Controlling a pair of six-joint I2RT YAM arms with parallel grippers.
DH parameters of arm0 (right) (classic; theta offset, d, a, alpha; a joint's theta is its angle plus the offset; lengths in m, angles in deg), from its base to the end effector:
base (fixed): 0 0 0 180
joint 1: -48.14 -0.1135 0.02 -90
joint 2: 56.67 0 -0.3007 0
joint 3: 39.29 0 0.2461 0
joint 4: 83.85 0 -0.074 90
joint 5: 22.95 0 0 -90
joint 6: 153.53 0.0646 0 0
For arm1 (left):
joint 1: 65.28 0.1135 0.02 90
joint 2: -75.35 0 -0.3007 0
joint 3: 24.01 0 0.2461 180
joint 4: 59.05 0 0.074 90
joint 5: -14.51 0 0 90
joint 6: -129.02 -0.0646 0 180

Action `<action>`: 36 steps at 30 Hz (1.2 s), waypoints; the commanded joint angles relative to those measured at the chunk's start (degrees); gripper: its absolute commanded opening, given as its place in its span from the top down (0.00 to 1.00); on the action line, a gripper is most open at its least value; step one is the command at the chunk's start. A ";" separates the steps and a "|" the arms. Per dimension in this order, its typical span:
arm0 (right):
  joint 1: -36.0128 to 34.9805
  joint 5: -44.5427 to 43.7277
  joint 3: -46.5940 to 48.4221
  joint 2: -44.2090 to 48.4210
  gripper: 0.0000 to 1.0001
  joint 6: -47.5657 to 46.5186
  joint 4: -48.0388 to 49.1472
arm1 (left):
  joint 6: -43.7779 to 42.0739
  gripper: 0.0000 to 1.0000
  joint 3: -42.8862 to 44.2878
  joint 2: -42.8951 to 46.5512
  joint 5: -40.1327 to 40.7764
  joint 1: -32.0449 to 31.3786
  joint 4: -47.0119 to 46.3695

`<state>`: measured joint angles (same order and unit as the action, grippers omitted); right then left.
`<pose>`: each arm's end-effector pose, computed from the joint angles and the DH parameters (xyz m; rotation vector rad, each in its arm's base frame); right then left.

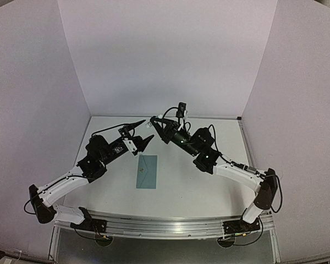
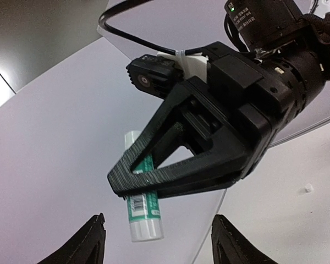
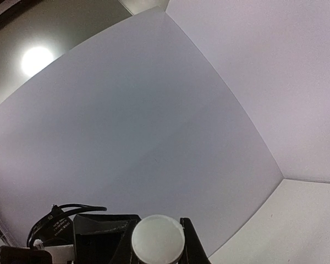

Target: Place the letter into the envelope and seal it

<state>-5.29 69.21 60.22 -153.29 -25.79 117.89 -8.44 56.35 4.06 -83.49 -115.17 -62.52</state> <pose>0.2521 0.3439 0.4823 -0.2089 1.2443 1.4207 0.1872 -0.2362 0.4671 1.0917 0.8031 -0.1301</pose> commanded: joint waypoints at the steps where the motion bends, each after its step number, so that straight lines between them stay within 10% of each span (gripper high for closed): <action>1: -0.24 0.55 3.07 -1.59 1.00 2.82 3.18 | -2.81 0.45 2.35 -0.78 2.19 -0.21 -5.90; 20: -0.66 3.25 3.49 -1.69 1.00 4.58 3.17 | -3.28 0.76 5.39 -3.09 4.28 -0.21 -2.22; 31: -0.79 4.61 4.35 -1.98 1.00 5.36 3.17 | -3.52 0.77 6.27 -4.08 5.21 -0.21 -0.10; 36: -0.81 4.19 3.93 -1.86 1.00 5.17 3.17 | -3.30 0.98 6.24 -3.66 4.60 -0.21 -1.29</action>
<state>-5.50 71.97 61.93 -155.15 -21.06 119.38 -11.95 60.07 0.32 -78.85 -115.19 -63.91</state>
